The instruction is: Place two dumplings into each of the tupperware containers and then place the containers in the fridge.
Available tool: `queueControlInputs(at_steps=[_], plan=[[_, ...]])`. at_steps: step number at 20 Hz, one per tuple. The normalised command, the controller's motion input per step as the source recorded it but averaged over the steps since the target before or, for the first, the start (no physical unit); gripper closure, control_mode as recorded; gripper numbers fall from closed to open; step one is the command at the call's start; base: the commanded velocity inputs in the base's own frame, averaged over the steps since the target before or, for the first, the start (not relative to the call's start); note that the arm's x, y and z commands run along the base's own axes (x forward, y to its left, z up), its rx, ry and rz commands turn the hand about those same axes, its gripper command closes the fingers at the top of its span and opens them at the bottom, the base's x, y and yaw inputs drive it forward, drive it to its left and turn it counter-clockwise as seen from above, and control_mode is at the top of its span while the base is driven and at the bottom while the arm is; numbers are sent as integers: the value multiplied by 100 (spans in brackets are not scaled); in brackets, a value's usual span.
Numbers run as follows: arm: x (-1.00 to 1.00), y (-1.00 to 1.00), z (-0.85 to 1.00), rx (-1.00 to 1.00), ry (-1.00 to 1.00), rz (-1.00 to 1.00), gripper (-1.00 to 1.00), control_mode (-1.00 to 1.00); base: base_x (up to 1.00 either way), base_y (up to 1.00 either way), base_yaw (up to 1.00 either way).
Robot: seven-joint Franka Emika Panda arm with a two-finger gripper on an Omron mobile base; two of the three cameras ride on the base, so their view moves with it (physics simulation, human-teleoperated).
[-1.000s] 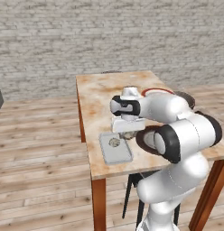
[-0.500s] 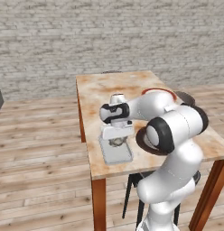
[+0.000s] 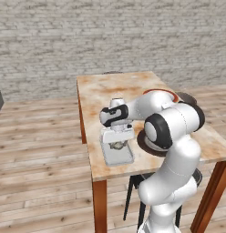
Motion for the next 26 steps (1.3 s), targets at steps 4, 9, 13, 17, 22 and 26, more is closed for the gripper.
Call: queueControlInputs(at_steps=[4,9,13,17,22,26], plan=[[0,0,0,0,0,0,-100,-100,0,0,0],[0,0,12,0,-1,0,-100,-100,0,0,0],[-31,0,46,0,-5,1,-100,-100,0,0,0],[-75,-7,12,0,-2,7,-100,-100,0,0,0],[-50,3,-3,0,0,16,-100,-100,0,0,0],[0,3,0,0,9,46,-100,-100,0,0,0]])
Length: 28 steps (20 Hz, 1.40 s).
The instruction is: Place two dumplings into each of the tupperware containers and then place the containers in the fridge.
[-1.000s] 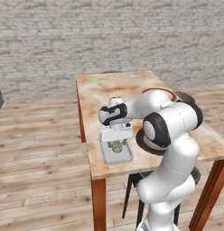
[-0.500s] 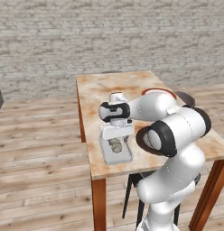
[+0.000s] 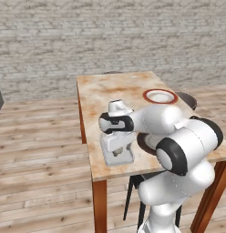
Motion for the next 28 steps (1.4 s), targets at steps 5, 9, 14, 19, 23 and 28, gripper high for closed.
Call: queueControlInputs(at_steps=[5,9,14,19,23,28], plan=[[-3,0,-5,0,10,50,-100,-100,0,0,0],[-22,0,0,8,18,35,-100,-100,0,0,0],[-27,0,-9,16,8,11,-100,-100,0,0,0],[0,1,-45,15,-12,14,-100,-100,0,0,0],[1,11,-31,9,-26,13,-100,-100,0,0,0],[5,1,-41,5,-25,3,-100,-100,0,0,0]])
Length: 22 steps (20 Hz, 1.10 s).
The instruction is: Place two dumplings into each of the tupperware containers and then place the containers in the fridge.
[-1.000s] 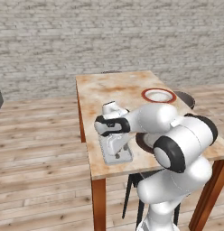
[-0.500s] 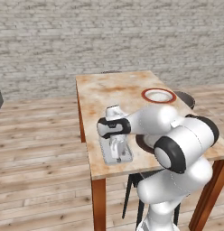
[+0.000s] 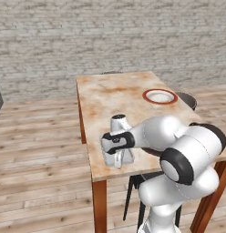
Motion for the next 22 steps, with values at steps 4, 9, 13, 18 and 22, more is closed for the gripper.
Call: queueControlInputs(at_steps=[4,9,13,18,22], plan=[[-2,0,-37,0,-3,0,-100,-100,0,0,0],[0,1,-13,0,-1,0,-100,-100,0,0,0],[0,0,0,0,0,0,100,-100,0,0,0],[0,0,-10,0,0,0,100,-100,0,0,0],[0,0,-1,0,-4,0,100,-100,0,0,0]])
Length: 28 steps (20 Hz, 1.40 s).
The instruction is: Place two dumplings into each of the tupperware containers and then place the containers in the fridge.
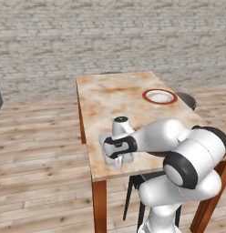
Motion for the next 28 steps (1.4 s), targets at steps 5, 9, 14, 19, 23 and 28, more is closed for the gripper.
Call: queueControlInputs(at_steps=[5,9,14,19,23,28], plan=[[-6,-2,28,0,-12,5,100,-100,0,0,0],[-5,0,68,-1,0,5,100,-100,0,0,0],[-17,-5,85,-6,0,5,100,-100,0,0,0],[-26,-72,55,0,0,0,100,-100,0,0,0],[0,-94,41,0,3,0,100,-100,0,0,0],[0,-73,34,1,3,0,100,-100,0,0,0]])
